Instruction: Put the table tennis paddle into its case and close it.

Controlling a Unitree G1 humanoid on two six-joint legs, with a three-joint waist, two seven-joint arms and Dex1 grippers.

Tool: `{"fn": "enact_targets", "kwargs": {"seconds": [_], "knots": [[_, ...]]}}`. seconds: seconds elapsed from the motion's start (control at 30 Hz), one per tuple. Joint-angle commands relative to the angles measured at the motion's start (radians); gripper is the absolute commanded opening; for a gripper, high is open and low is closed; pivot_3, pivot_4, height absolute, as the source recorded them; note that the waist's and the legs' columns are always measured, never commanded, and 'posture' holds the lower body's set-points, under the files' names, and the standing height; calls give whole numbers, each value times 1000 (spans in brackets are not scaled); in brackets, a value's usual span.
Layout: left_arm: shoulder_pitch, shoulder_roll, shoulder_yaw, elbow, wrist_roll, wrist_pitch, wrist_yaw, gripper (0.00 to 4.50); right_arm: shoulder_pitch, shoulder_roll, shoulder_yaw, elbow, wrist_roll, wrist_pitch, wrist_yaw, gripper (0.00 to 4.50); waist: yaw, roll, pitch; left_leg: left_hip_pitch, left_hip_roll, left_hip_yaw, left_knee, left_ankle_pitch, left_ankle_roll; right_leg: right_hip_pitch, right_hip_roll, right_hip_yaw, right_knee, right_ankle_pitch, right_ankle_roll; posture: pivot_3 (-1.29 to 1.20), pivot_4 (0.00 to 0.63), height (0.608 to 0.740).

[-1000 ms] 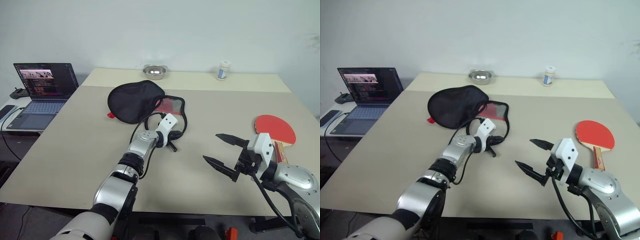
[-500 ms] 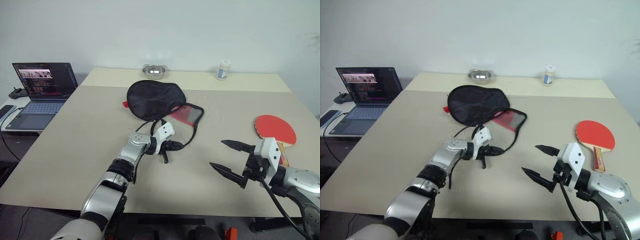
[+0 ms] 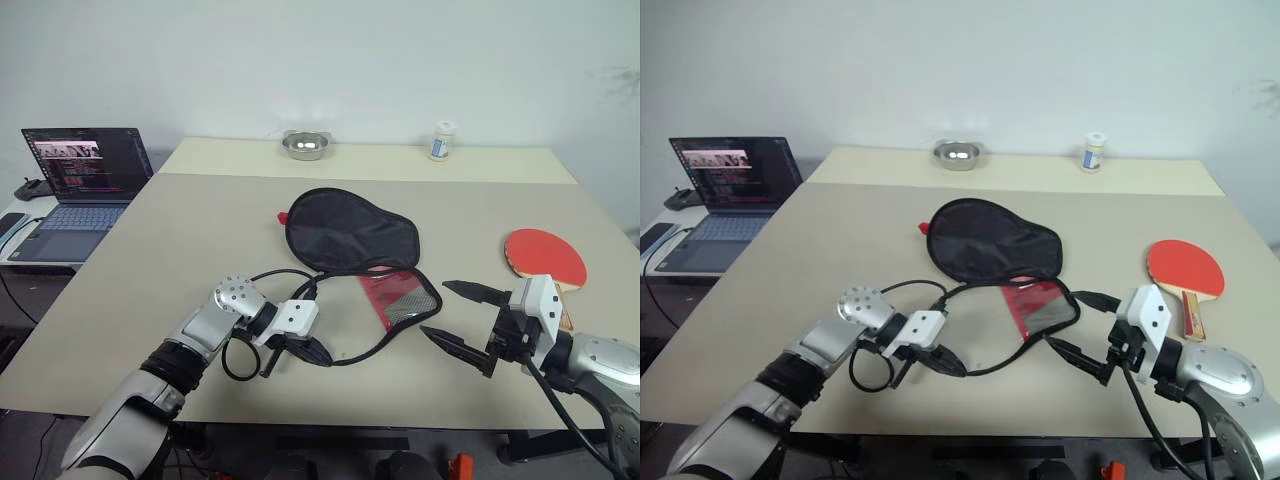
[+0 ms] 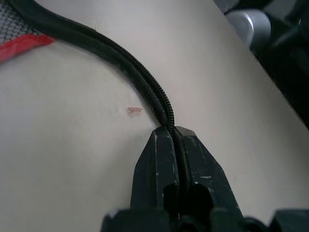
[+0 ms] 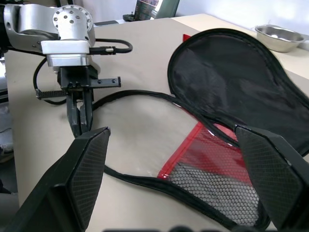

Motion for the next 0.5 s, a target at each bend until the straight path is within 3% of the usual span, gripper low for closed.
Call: {"fn": "enact_targets", "kwargs": {"seconds": [0.03,0.4,0.5], "knots": [[-37,2,8,131,84,-74,8,47,-19,-1,4,2,-2,-21,11,4500,1,0,0,0,0,0,0,0,1,0,0,0,0,0,0,0,150,740],[78,11,78,20,5,36,8,47,-35,3,4,35,-11,-35,25,4500,0,1,-2,0,1,0,3,2,4,1,0,0,1,1,2,0,150,740],[73,-21,141,42,-21,76,85,692,-30,5,4,38,-13,-38,26,4500,0,2,-2,0,1,0,2,2,4,0,1,0,1,1,1,0,150,740]]}}
